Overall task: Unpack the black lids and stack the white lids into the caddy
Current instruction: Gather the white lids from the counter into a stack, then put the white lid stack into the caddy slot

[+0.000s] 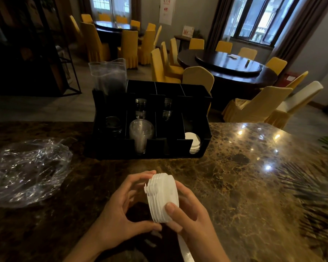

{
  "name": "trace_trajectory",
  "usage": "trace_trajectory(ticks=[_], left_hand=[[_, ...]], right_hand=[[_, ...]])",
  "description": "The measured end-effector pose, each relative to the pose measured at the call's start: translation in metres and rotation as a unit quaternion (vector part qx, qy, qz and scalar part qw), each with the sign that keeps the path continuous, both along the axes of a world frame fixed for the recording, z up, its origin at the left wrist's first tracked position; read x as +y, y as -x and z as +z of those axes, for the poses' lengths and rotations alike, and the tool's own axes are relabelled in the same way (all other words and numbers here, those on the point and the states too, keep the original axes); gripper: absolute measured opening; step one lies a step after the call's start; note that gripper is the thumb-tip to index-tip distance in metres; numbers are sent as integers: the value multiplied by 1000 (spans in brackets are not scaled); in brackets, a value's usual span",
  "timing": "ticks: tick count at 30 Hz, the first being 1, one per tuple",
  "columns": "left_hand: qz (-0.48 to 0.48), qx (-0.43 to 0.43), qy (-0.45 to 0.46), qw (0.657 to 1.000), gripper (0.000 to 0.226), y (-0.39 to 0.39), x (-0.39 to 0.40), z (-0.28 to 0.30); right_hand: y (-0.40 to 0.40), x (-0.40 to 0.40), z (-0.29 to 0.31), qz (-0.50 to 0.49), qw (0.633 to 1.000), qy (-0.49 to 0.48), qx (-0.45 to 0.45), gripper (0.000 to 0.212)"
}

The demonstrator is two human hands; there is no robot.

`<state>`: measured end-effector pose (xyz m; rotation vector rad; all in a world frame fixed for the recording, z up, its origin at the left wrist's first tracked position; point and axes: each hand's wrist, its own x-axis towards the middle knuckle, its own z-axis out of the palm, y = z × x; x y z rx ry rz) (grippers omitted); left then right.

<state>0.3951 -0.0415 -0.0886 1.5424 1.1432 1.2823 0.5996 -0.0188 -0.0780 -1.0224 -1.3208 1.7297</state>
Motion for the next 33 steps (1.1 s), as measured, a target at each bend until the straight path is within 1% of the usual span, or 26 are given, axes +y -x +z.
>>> trace_trajectory(ticks=[4, 6, 10, 14, 17, 19, 21, 24, 26, 30, 33], left_hand=[[-39, -39, 39, 998, 84, 5, 1, 2], [-49, -80, 71, 993, 72, 6, 4, 3], [21, -96, 100, 990, 43, -1, 19, 1], [63, -170, 131, 975, 39, -23, 42, -5], [60, -195, 153, 967, 30, -42, 60, -8], [42, -204, 173, 963, 32, -52, 72, -9], [25, -236, 198, 951, 40, -60, 85, -8], [0, -317, 229, 920, 41, -71, 106, -3], [-3, -383, 246, 890, 42, -75, 118, 0], [7, -506, 269, 820, 58, -83, 138, 6], [3, -585, 289, 758, 67, -90, 150, 7]], right_hand=[[-1, 8, -1, -51, 992, -91, -70, 80], [-3, 14, -3, -59, 987, -119, -94, 78], [-11, 35, -3, -66, 950, -234, -195, 82], [-23, 63, -3, -73, 922, -285, -253, 93], [-31, 86, 0, -100, 897, -310, -299, 102], [-37, 101, 2, -119, 878, -331, -325, 102], [-42, 115, 4, -127, 867, -348, -333, 97], [-48, 138, 9, -126, 849, -382, -343, 84], [-52, 156, 14, -123, 834, -405, -353, 76], [-57, 189, 22, -111, 799, -437, -397, 69], [-61, 209, 23, -98, 791, -447, -407, 66]])
